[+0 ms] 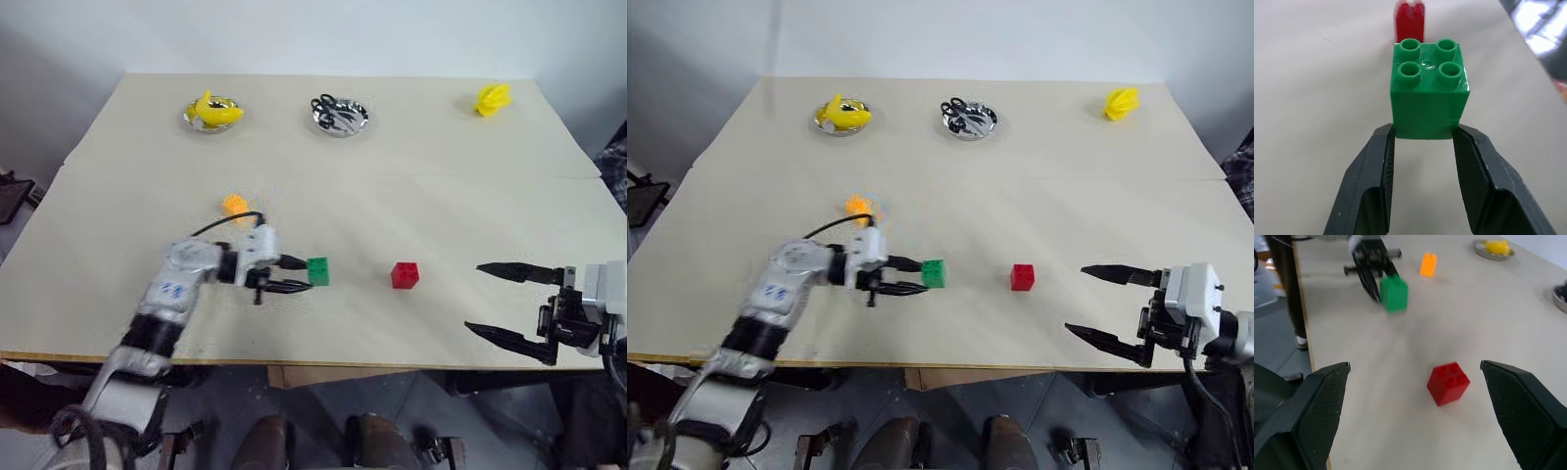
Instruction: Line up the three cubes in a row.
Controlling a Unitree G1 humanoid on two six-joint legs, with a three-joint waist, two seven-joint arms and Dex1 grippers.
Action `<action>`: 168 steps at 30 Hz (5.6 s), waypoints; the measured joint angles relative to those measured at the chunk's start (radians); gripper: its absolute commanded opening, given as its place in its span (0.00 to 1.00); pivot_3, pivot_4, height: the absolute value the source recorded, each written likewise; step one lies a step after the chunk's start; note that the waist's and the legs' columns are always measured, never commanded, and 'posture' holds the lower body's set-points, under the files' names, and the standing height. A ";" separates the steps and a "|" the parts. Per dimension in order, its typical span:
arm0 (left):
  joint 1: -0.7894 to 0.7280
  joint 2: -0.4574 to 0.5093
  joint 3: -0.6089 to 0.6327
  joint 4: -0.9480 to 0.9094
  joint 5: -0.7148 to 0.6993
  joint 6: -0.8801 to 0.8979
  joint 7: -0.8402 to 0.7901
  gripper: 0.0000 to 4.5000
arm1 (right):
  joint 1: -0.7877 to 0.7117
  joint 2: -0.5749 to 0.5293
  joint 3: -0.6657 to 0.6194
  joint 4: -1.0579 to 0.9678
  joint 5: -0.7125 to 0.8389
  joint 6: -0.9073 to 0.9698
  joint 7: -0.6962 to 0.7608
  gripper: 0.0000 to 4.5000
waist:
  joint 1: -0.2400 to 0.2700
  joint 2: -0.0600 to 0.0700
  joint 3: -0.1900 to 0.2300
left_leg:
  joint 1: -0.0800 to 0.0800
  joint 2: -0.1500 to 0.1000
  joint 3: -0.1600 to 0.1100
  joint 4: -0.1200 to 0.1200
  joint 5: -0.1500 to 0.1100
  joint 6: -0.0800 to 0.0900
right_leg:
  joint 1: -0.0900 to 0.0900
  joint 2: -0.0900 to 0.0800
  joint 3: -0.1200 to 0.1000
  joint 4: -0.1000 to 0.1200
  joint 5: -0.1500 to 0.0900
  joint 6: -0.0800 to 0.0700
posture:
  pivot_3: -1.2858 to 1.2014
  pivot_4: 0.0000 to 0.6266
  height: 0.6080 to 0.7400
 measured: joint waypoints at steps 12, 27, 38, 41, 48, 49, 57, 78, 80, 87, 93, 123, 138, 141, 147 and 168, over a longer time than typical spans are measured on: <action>-0.138 -0.089 -0.063 0.194 0.115 -0.023 0.068 0.32 | 0.070 0.003 -0.057 -0.075 0.035 0.034 -0.046 1.00 | 0.003 -0.002 0.001 | 0.000 0.001 0.000 0.000 0.000 0.000 | -0.001 0.000 0.003 0.001 0.000 0.000 | 0.52 0.24 1.00; -0.109 -0.085 -0.034 0.157 0.094 0.022 0.014 0.90 | 0.024 0.003 -0.026 -0.067 0.013 0.026 -0.044 1.00 | 0.005 -0.002 0.001 | 0.000 0.001 -0.001 0.000 0.000 -0.001 | -0.001 0.000 0.002 0.001 0.000 0.000 | 0.52 0.24 1.00; 0.122 0.055 0.185 -0.087 -0.050 0.006 0.054 0.99 | -0.066 0.014 0.049 -0.035 0.016 0.026 -0.040 1.00 | -0.016 -0.002 0.001 | 0.001 0.002 -0.002 0.000 0.001 -0.002 | -0.003 0.000 0.003 0.000 0.000 0.000 | 0.52 0.24 1.00; 0.231 0.099 0.320 -0.146 -0.127 -0.020 0.092 0.99 | -0.117 0.014 0.088 -0.025 0.024 0.052 -0.047 1.00 | -0.018 -0.002 0.001 | 0.001 0.002 -0.002 0.000 0.001 -0.002 | -0.003 -0.001 0.003 0.000 0.000 0.000 | 0.52 0.24 1.00; 0.630 0.178 0.707 -0.260 -0.254 -0.022 0.285 0.99 | -0.238 0.063 0.175 0.053 0.013 0.050 -0.046 1.00 | -0.023 -0.002 0.001 | 0.001 0.002 -0.002 -0.001 0.001 -0.002 | -0.002 -0.002 0.003 -0.001 0.000 0.000 | 0.52 0.24 1.00; 0.685 0.177 0.751 -0.288 -0.267 -0.008 0.322 0.99 | -0.258 0.076 0.180 0.062 0.009 0.037 -0.047 1.00 | -0.019 -0.003 0.001 | 0.001 0.002 -0.002 -0.001 0.001 -0.002 | -0.002 -0.003 0.003 -0.001 0.000 0.000 | 0.52 0.24 1.00; 0.941 0.104 0.874 -0.481 -0.346 0.030 0.437 0.99 | -0.307 0.087 0.198 0.097 0.000 0.012 -0.045 1.00 | 0.002 -0.003 0.001 | 0.001 0.000 -0.003 -0.001 0.000 0.000 | 0.001 -0.005 0.002 -0.006 0.000 0.000 | 0.52 0.24 1.00; 0.023 0.172 0.388 0.123 -0.083 0.122 0.473 0.99 | -0.308 0.084 0.216 0.038 0.004 0.057 -0.079 1.00 | -0.025 -0.004 0.000 | 0.000 -0.001 -0.001 -0.002 0.000 0.000 | -0.005 -0.001 -0.004 0.003 0.000 0.000 | 0.52 0.24 1.00; -0.032 0.165 0.355 0.227 -0.048 0.095 0.469 0.99 | -0.307 0.097 0.215 0.026 0.009 0.059 -0.099 1.00 | -0.025 -0.004 0.001 | 0.000 -0.001 -0.001 -0.002 0.000 0.000 | -0.005 -0.001 -0.005 0.003 0.000 0.000 | 0.52 0.24 1.00; -0.100 0.134 0.325 0.437 0.024 0.003 0.500 0.99 | -0.272 0.111 0.206 -0.026 0.014 0.062 -0.152 1.00 | -0.020 -0.005 0.001 | -0.001 -0.002 -0.002 -0.001 0.000 0.000 | -0.005 -0.003 -0.002 0.003 0.000 0.001 | 0.52 0.24 1.00; -0.172 0.108 0.347 0.553 0.025 -0.036 0.534 0.66 | -0.248 0.115 0.200 -0.035 0.013 0.061 -0.167 1.00 | -0.009 -0.006 0.001 | -0.002 -0.002 -0.002 0.000 0.000 0.000 | -0.005 -0.003 -0.002 0.003 0.001 0.001 | 0.52 0.24 1.00; -0.007 0.087 0.144 0.297 -0.033 -0.239 -0.211 0.33 | 0.001 0.000 0.006 -0.130 0.076 0.145 -0.099 1.00 | 0.003 -0.006 0.001 | -0.001 -0.002 -0.002 0.002 0.001 0.000 | -0.003 -0.002 0.000 0.003 0.001 0.001 | 0.52 0.24 1.00; -0.121 0.069 0.132 0.507 0.022 -0.348 -0.190 0.33 | 0.011 0.001 0.006 -0.167 0.080 0.171 -0.130 1.00 | 0.001 -0.007 0.001 | 0.000 -0.001 -0.002 0.002 0.001 0.000 | -0.003 -0.002 0.001 0.003 0.001 0.001 | 0.52 0.24 1.00; -0.127 0.070 0.134 0.522 0.024 -0.329 -0.188 0.54 | 0.008 0.001 0.008 -0.167 0.080 0.171 -0.134 1.00 | 0.000 -0.007 0.001 | 0.001 -0.001 -0.001 0.003 0.002 0.000 | -0.003 -0.002 0.001 0.004 0.001 0.001 | 0.52 0.24 1.00; -0.118 0.086 0.202 0.516 -0.003 -0.354 -0.202 0.79 | -0.016 0.005 0.033 -0.163 0.078 0.169 -0.131 1.00 | 0.000 -0.007 0.001 | 0.000 -0.001 -0.002 0.002 0.002 0.000 | -0.003 -0.002 0.001 0.004 0.001 0.001 | 0.52 0.24 1.00; 0.684 0.385 0.636 -0.302 -0.257 -0.106 0.029 0.79 | -0.037 0.027 0.097 0.082 -0.042 0.002 0.043 1.00 | -0.021 -0.006 0.001 | 0.002 0.000 -0.003 -0.001 0.001 0.000 | -0.002 -0.005 0.002 -0.001 0.000 0.000 | 0.52 0.24 1.00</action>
